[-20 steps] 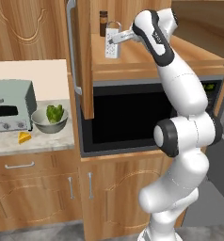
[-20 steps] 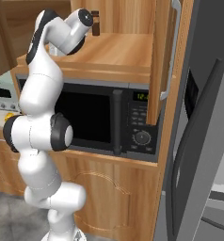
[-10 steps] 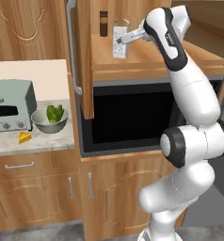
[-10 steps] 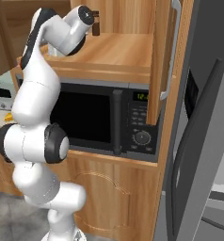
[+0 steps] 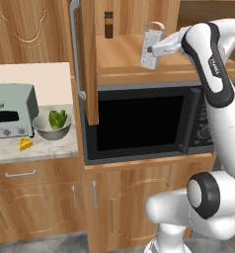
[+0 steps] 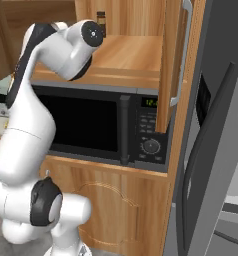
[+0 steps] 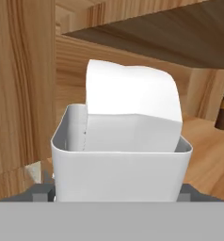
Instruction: Pick the cheese from the fridge and the cheese grater from the cabinet and place them next to the salad bowl.
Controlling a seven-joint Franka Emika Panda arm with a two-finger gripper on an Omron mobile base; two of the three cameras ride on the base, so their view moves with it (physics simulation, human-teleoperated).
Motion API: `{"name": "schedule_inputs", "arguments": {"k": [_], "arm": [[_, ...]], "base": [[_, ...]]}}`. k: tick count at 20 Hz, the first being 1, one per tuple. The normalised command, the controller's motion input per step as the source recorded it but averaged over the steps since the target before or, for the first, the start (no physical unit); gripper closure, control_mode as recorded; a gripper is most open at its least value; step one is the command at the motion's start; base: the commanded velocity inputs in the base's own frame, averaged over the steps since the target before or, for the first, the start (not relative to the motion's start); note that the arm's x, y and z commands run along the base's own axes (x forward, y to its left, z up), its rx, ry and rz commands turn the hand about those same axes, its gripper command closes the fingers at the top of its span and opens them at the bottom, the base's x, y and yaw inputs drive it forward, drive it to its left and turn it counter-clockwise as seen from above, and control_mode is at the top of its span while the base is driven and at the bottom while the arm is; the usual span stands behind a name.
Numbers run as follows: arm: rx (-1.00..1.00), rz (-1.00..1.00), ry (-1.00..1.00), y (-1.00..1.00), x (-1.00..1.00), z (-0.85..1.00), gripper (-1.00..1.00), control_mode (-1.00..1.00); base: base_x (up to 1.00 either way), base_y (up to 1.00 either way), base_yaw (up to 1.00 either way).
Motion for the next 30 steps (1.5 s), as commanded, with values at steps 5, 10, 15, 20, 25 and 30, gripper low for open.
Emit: {"name": "schedule_inputs", "arguments": {"k": [5, 10, 15, 20, 25, 30], "arm": [[0.00, -0.16, 0.00, -0.02, -1.00, 0.16, 1.00, -1.00], [-0.01, -0.17, 0.10, -0.10, -1.00, 0.02, 1.00, -1.00], [-0.10, -0.23, 0.24, -0.04, -0.97, -0.39, 1.00, -1.00], [-0.02, -0.27, 0.13, -0.27, -1.00, -0.26, 1.00, -1.00], [0.00, -0.24, 0.00, -0.12, -1.00, 0.00, 1.00, -1.00], [0.00, -0.17, 0.09, 0.00, -0.55, -0.15, 1.00, -1.00]], "base": [[0.00, 0.00, 0.00], [0.00, 0.00, 0.00], [0.00, 0.00, 0.00], [0.00, 0.00, 0.00], [0.00, 0.00, 0.00], [0.00, 0.00, 0.00]]}}
